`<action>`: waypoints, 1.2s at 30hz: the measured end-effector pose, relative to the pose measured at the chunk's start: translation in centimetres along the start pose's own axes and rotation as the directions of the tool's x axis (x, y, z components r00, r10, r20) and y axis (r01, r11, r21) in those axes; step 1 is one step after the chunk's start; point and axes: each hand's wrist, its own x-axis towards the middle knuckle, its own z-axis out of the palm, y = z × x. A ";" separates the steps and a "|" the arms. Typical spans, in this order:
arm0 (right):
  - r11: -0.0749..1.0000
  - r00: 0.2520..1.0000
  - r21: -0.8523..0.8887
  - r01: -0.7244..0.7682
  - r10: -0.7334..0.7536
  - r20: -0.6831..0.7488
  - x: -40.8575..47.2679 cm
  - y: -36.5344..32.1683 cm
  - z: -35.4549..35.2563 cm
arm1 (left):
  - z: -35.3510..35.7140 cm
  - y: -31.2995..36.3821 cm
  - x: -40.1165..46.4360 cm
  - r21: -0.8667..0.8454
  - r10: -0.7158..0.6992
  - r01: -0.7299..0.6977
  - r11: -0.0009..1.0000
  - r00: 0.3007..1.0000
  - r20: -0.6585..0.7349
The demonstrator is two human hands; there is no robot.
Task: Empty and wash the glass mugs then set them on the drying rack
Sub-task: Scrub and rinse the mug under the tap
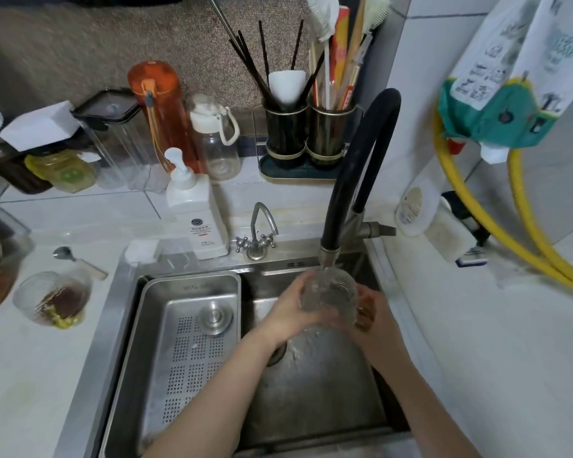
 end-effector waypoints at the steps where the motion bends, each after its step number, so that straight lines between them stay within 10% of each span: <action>1: 1.000 1.000 -0.008 -0.005 0.005 -0.007 -0.7 0.5 0.0 | 0.4 -0.6 -0.3 0.005 0.004 -0.004 1.000 1.000 0.011; 36: 0.995 0.997 0.073 0.074 -0.076 0.023 -2.5 -2.1 1.7 | -1.3 -1.4 -2.0 -0.092 0.020 -0.019 0.996 1.000 0.007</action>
